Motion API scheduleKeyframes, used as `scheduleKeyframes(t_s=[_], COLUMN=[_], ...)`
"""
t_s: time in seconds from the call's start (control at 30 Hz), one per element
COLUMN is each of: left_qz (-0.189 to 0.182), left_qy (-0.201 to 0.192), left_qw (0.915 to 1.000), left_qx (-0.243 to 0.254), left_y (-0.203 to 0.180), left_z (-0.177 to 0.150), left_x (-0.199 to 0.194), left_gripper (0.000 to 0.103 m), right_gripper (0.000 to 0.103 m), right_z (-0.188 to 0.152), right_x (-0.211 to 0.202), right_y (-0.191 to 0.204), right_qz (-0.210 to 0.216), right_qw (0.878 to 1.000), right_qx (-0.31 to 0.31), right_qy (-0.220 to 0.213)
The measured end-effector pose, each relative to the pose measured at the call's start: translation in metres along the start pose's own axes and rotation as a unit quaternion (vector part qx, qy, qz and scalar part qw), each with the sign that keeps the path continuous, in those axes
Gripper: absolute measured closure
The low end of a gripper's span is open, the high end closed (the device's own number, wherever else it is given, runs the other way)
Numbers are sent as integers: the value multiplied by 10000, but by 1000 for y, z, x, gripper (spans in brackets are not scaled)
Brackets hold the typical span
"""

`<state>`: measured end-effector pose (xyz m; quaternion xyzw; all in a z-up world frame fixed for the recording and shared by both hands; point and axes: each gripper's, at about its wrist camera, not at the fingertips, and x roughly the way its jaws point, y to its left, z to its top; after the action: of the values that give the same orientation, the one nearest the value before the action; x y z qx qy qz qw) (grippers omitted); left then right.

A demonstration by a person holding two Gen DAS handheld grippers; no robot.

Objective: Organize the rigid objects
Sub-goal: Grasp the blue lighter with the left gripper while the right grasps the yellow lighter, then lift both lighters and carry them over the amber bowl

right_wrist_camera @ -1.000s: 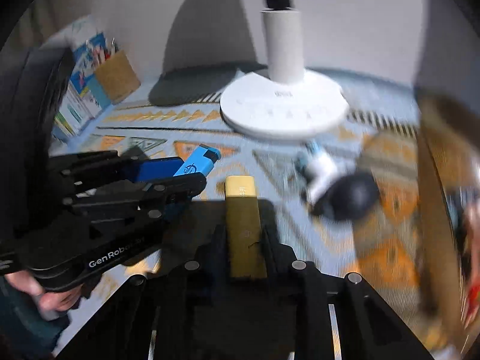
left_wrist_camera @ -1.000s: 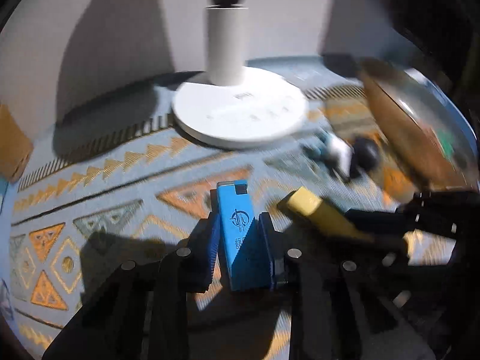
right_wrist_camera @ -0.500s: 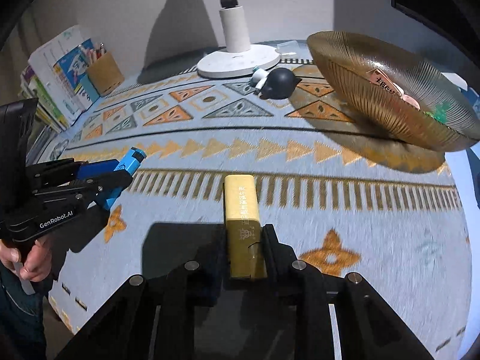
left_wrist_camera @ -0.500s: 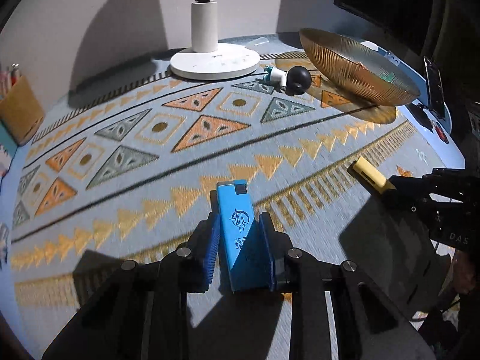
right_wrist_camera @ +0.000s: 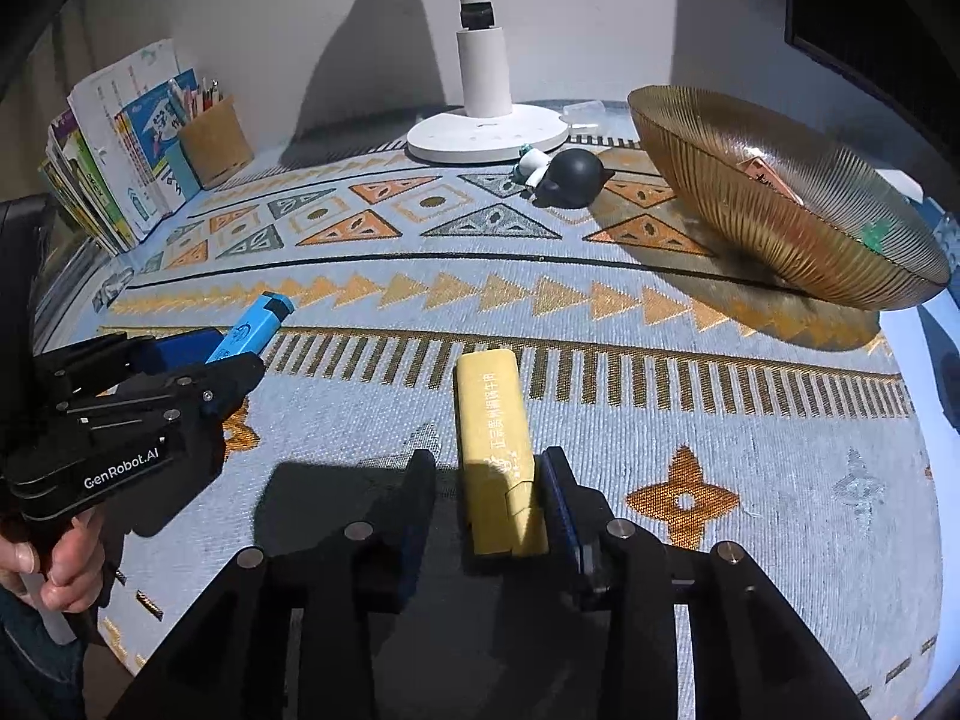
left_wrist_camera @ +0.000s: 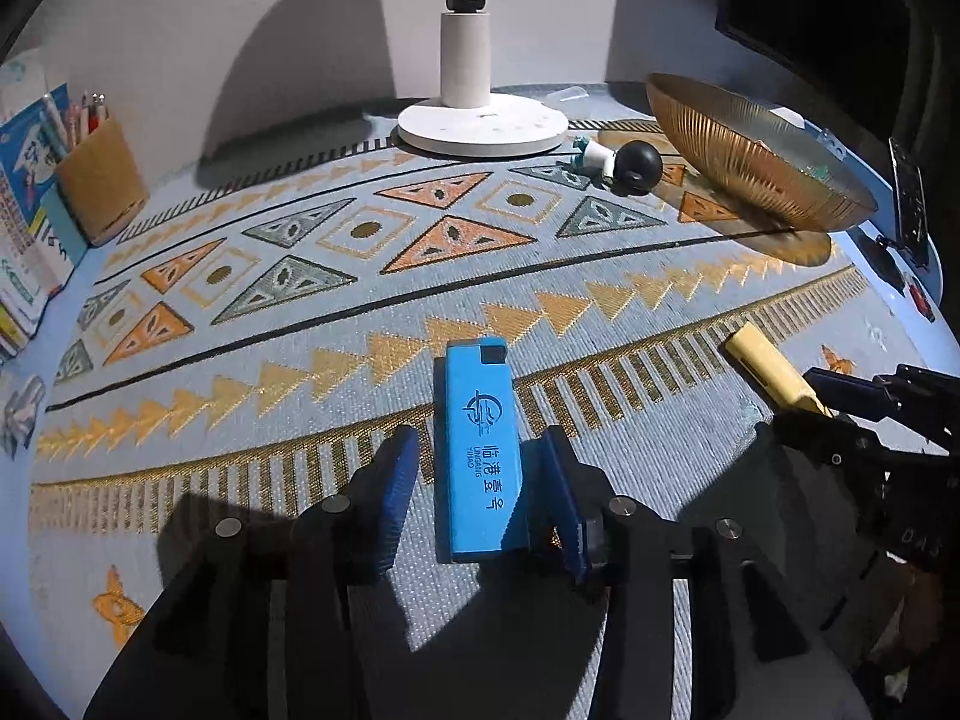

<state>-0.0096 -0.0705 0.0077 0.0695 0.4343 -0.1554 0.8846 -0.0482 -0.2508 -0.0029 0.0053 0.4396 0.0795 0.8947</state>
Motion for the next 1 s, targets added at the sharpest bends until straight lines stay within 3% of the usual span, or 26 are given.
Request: scheduleKeyframes(t_s=[0.27,0.67,0.73,0.83,1.0], left_qz=[27,73,105,96,-39], left_qy=[-36,-55,-70,-136,-152], left_qw=[10000,10000,9999,9993,9993], left_qx=[-37,-14,30,330,342], left_y=[0,0,-1,-13,-22], left_z=[-1,-2,-2,-6,-17], left_x=[-1,0,0,-6,-18], left_gripper=[60,57,58,79,82], right_gripper=[66,66,72,79,79], right_z=[-4,-3,-3,-6,-17], right_x=[1,2,2,0,-9], right_y=[10,10,11,20,33], right_qz=[-292,-317,-339,-333,397], right_qw=[9991,9992,9989,9982,9987], right_qx=[-239,-194,-283,-449,-278], right_qy=[-167,-170,-186,-204,-132])
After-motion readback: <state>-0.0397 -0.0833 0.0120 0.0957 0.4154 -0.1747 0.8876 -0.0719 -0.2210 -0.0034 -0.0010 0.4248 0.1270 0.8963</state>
